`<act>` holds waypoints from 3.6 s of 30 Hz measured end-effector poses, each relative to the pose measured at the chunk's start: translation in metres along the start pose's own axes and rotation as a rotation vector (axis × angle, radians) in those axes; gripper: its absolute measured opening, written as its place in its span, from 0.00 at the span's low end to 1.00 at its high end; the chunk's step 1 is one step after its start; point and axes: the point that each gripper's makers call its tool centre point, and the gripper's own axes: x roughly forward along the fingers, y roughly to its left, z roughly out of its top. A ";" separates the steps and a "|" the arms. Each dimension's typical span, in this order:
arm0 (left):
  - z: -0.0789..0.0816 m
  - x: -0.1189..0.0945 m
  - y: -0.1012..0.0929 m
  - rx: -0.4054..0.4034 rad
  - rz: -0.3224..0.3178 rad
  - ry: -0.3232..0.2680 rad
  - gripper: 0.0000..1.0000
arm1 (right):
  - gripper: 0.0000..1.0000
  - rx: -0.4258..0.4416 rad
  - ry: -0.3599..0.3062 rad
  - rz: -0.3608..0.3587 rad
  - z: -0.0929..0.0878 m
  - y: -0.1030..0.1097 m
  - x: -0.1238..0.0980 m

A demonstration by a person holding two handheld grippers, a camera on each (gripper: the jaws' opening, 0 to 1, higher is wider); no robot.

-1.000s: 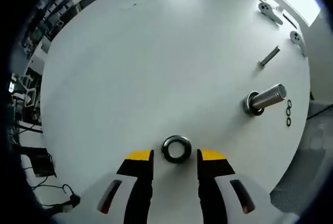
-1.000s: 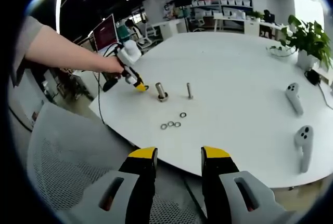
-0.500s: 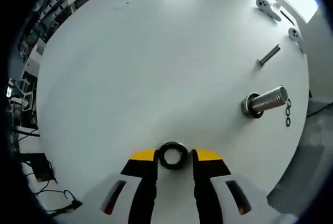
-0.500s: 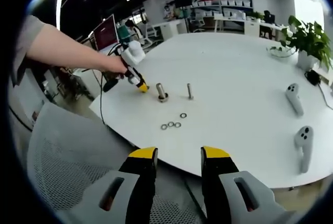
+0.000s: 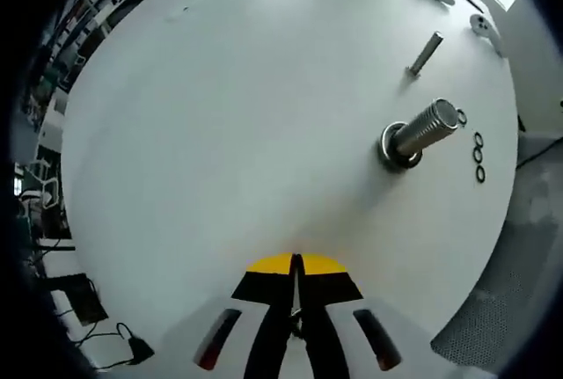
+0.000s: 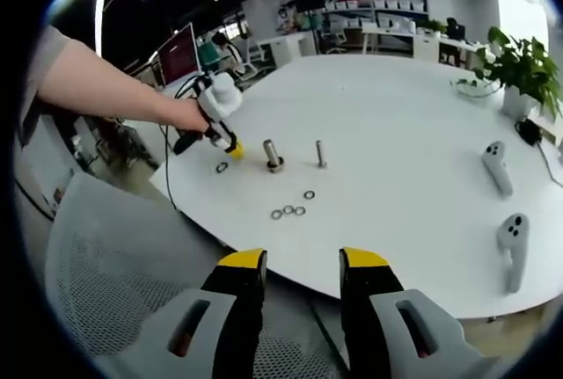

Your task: Place the washer onto the threaded stud by aligning its center hole with the stud, sliding it down to the base, and recovering from edge contact or off-axis alignment until the washer reaches the visible bottom stop.

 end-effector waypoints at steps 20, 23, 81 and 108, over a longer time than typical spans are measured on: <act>-0.087 -0.020 -0.022 -0.132 -0.036 0.120 0.33 | 0.35 -0.015 -0.008 0.022 0.002 0.005 0.000; -0.094 -0.020 -0.018 -0.135 -0.035 0.120 0.34 | 0.35 -0.012 -0.014 0.022 0.003 0.004 0.000; 0.009 -0.053 -0.052 0.089 -0.065 -0.025 0.19 | 0.35 -0.013 -0.028 0.027 0.005 0.005 -0.001; 0.089 -0.052 -0.080 0.235 -0.083 -0.053 0.19 | 0.35 -0.003 -0.043 0.027 0.008 0.004 0.000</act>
